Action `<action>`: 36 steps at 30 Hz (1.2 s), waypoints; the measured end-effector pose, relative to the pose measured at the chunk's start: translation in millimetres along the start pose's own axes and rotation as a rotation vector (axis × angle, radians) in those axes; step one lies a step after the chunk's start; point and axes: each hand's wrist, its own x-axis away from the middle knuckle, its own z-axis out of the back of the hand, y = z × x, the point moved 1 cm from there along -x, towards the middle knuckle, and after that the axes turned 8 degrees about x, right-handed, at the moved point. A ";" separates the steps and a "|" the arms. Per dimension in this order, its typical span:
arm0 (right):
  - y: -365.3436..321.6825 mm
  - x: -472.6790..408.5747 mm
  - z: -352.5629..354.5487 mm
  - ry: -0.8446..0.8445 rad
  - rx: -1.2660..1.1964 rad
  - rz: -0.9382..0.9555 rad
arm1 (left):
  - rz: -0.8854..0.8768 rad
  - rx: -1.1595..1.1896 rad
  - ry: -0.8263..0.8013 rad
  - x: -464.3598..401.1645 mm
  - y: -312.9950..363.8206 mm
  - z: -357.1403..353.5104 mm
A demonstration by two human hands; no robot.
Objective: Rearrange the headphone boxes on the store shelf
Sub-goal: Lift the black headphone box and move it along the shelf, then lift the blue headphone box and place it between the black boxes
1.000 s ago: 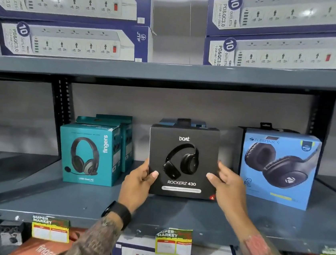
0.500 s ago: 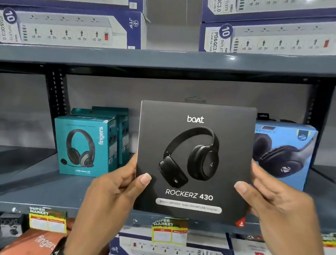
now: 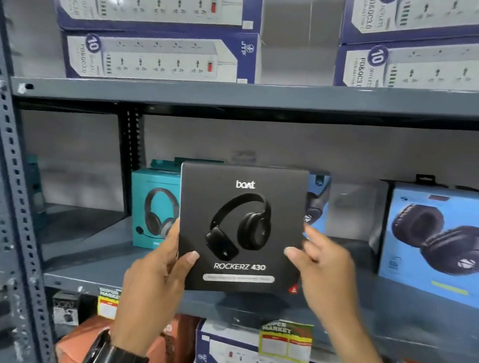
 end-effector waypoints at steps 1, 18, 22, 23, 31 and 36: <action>3.4 -4.7 -19.3 -0.003 0.000 0.009 | 0.009 -0.018 0.015 -3.8 -12.2 4.7; 21.1 -4.9 -129.2 -0.056 -0.142 -0.073 | 0.065 0.120 0.129 -18.4 -104.4 18.3; 30.6 0.7 -91.4 0.009 -0.185 -0.021 | -0.040 0.254 0.459 -0.2 -77.9 9.8; 34.3 2.0 -74.2 0.050 -0.203 -0.007 | -0.096 0.262 0.487 4.6 -64.9 2.3; 86.2 -8.3 89.0 0.307 -0.228 0.053 | -0.077 0.506 -0.071 10.7 44.9 -132.3; 138.8 -25.7 179.9 0.445 -0.032 0.079 | -0.044 0.546 -0.329 14.8 98.5 -247.2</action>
